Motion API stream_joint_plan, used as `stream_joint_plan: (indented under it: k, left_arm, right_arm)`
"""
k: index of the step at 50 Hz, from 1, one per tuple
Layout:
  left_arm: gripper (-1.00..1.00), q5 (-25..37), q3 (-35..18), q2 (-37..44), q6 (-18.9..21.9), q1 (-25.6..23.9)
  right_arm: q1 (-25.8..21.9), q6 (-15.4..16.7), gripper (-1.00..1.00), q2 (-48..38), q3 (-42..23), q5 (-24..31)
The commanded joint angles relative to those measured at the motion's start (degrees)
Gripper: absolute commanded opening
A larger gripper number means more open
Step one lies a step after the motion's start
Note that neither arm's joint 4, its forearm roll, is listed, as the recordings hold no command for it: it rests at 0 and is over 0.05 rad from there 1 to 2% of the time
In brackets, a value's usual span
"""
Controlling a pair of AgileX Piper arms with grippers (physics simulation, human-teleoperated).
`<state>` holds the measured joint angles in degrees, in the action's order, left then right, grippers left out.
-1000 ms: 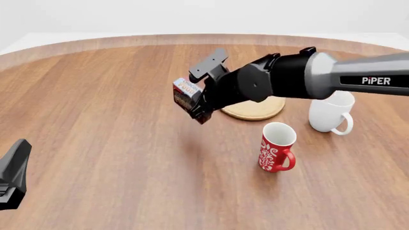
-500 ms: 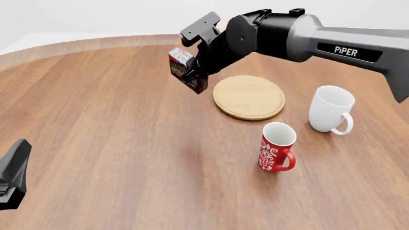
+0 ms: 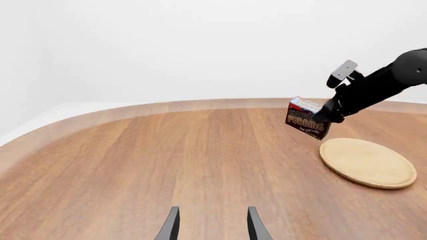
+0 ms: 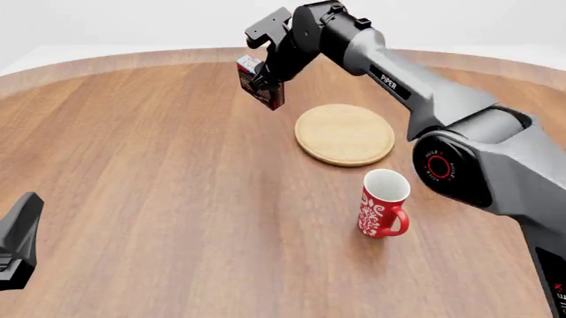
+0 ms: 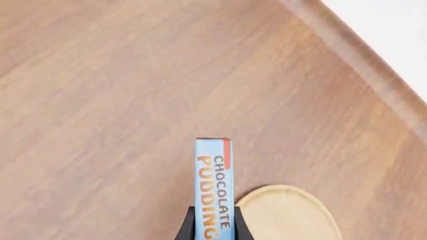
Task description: Put the chocolate pudding to the left of the plate.
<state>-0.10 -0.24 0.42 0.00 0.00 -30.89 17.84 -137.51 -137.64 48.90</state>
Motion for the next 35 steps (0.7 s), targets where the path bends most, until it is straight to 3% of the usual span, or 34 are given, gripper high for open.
stream_joint_plan:
  k: [1,35]
  left_arm:
    - [1.0,0.0,0.0,0.0,0.0,0.0]
    - [1.0,0.0,0.0,0.0,0.0,0.0]
  right_arm:
    - [0.8,0.4,-1.0,-13.0,-22.9,11.0]
    - [0.2,0.4,-1.0,-18.3,-24.4,13.2]
